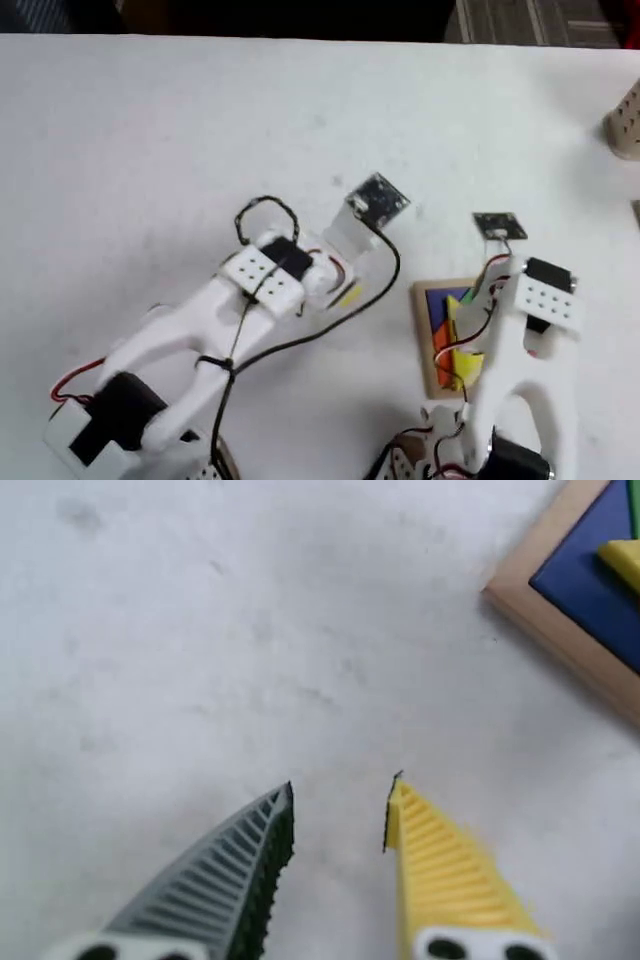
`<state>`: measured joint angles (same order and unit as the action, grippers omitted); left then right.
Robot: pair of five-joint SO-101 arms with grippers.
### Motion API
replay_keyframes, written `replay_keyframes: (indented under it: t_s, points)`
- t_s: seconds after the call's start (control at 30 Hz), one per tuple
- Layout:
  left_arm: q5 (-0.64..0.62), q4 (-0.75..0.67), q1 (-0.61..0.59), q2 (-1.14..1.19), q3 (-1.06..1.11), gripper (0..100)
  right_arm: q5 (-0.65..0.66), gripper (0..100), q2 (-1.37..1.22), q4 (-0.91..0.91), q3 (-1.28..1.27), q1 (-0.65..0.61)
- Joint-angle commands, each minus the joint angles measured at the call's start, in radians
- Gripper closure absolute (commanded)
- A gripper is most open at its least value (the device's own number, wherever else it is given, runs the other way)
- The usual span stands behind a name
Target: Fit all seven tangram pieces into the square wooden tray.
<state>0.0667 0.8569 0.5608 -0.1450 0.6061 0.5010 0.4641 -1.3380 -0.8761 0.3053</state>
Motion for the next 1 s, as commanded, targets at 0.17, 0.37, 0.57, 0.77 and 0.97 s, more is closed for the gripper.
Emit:
replay_keyframes:
  t_s: [0.17, 0.37, 0.57, 0.77, 0.97]
  points:
    - [-0.003, -0.078, -0.116, -0.053, -0.015, 82, -0.035, 98.1, 0.157, 0.107, -0.118, -0.137]
    - [-0.110, -0.078, -0.154, -0.054, -0.017, 82, -0.008, 98.1, 0.110, 0.246, -0.224, -0.113]
    - [-0.110, -0.080, -0.148, -0.050, -0.017, 91, 0.121, 98.1, 0.105, 0.208, -0.226, 0.045]
    - [-0.114, -0.112, -0.148, -0.047, -0.009, 95, 0.232, 98.1, 0.111, 0.202, -0.218, 0.171]
    - [-0.115, -0.114, -0.148, -0.045, -0.008, 95, 0.334, 98.1, 0.111, 0.203, -0.216, 0.259]
